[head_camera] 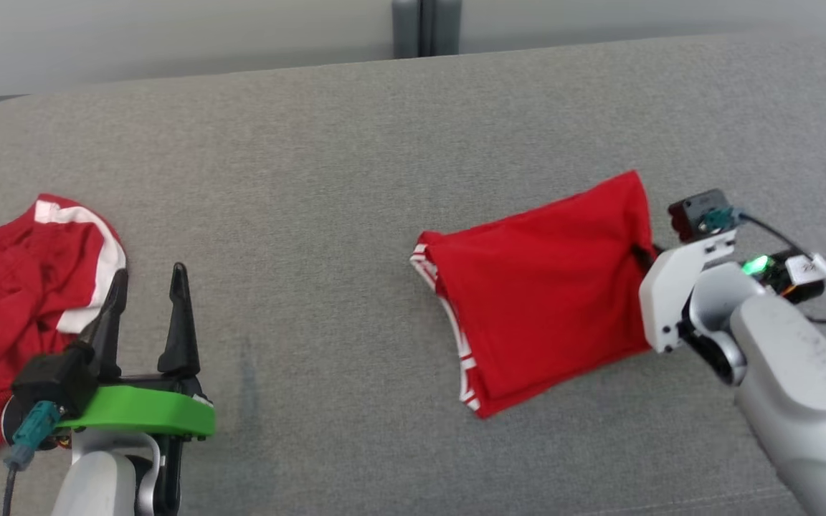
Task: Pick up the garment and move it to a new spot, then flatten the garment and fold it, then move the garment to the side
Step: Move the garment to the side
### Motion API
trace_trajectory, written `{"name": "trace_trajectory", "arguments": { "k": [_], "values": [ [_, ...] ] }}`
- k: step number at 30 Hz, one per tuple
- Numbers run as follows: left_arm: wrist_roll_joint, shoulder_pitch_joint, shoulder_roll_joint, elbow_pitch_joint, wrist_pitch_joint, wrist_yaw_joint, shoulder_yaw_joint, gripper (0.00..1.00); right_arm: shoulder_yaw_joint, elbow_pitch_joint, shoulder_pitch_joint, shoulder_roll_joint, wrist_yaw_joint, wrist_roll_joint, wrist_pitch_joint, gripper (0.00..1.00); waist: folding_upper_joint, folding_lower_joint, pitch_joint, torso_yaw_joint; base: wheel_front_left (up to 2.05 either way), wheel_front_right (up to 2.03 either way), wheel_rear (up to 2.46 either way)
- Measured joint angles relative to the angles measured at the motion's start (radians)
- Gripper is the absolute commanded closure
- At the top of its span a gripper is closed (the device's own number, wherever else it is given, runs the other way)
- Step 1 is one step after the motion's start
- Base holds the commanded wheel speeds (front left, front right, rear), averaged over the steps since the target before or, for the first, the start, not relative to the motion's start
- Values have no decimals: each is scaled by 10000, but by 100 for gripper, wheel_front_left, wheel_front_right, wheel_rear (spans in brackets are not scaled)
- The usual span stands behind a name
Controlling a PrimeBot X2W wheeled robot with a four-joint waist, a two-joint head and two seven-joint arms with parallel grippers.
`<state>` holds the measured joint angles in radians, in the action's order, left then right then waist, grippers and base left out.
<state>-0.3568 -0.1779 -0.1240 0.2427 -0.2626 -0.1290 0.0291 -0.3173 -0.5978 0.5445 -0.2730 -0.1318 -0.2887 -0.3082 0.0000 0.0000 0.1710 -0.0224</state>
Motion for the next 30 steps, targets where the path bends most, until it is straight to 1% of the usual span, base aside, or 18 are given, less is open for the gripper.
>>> {"name": "trace_trajectory", "arguments": {
  "k": [2, 7, 10, 14, 16, 20, 22, 26, 30],
  "values": [
    [40, -35, -10, -180, 2, 0, -90, 0, -286, 221, 520, -702, 0, -67, 15, 100, 0, 0, 80, -292, 0, 0, 0],
    [163, -422, -198, -598, 0, 0, -153, 0, -558, 207, 1738, -2169, 2, -476, 247, 100, 0, 0, 466, -984, 0, 0, 0],
    [265, -647, -337, -830, 0, 0, -104, 0, -541, 12, 2193, -2696, 0, -612, 493, 100, 0, 0, 837, -1283, 0, 0, 0],
    [336, -1104, -570, -1030, 2, 0, -2, 0, -217, -349, 2867, -3285, 0, -443, 1256, 100, 0, 0, 1493, -1652, 0, 0, 0],
    [355, -1363, -669, -1122, 31, 0, 63, 0, -73, -600, 3108, -3482, 0, -303, 1580, 100, 0, 0, 1857, -1822, 0, 0, 0],
    [441, -1810, -865, -1337, 150, 0, 194, 0, 249, -1110, 3479, -3609, 0, -86, 2146, 100, 0, 1, 2495, -2078, 0, 0, 0],
    [468, -1969, -934, -1452, 211, 0, 313, 0, 362, -1517, 3653, -3772, 0, 15, 2464, 100, 0, 1, 2833, -2184, 0, 0, 0],
    [489, -2152, -1114, -1730, 284, 0, 447, 0, 663, -1988, 3890, -4023, 0, 500, 2995, 100, 0, 1, 3418, -2287, 0, 0, 0],
    [502, -2181, -1250, -1942, 368, 6, 424, 0, 1039, -2242, 4124, -4088, 0, 924, 3511, 100, 0, 1, 3916, -2282, 0, 0, 0]
  ]
}}
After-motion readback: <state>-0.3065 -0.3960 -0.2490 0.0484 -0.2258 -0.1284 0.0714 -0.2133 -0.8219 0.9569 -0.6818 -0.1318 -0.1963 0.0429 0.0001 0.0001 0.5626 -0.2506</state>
